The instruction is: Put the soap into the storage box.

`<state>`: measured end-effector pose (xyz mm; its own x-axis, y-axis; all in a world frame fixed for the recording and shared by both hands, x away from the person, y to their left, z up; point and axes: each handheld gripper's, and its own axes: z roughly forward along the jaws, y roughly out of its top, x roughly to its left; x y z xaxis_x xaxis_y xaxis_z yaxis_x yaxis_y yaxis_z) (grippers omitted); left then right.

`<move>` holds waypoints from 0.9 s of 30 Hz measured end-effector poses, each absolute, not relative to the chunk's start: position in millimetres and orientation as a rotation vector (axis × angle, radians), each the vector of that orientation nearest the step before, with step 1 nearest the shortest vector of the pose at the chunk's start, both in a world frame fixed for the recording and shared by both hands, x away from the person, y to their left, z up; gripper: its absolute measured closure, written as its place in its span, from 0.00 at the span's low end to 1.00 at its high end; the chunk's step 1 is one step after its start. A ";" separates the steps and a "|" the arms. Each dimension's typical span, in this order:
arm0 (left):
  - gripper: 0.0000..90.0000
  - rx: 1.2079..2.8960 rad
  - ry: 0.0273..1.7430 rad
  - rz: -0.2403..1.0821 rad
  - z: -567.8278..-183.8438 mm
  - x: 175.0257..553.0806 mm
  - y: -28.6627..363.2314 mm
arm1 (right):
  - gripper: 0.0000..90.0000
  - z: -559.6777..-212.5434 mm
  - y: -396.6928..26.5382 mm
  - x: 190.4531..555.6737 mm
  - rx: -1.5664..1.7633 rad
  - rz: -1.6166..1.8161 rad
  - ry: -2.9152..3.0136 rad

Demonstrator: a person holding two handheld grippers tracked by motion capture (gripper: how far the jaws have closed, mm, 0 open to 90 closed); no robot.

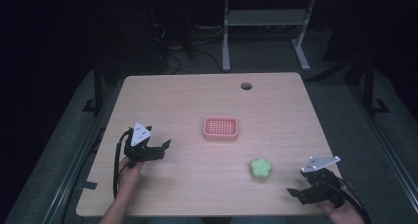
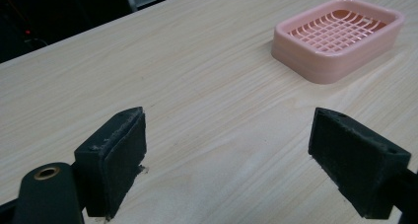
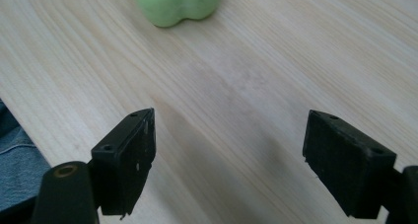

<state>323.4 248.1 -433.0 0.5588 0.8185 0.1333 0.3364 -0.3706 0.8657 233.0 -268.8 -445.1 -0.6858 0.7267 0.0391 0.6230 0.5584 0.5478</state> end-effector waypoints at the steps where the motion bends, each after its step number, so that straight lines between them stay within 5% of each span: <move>1: 0.16 1.944 0.932 0.720 -433.1 323.4 248.5 | 0.22 -444.9 -267.2 234.4 1.127 0.797 2.604; 27: 0.16 1.934 0.957 0.726 -432.4 324.3 253.2 | 0.19 -423.4 -233.4 253.2 1.036 0.714 2.700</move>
<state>324.3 253.2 -432.4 0.5410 0.8314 0.1270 0.3461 -0.3577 0.8673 253.2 -233.4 -423.4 -0.7464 0.6652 0.0187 0.5875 0.6455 0.4880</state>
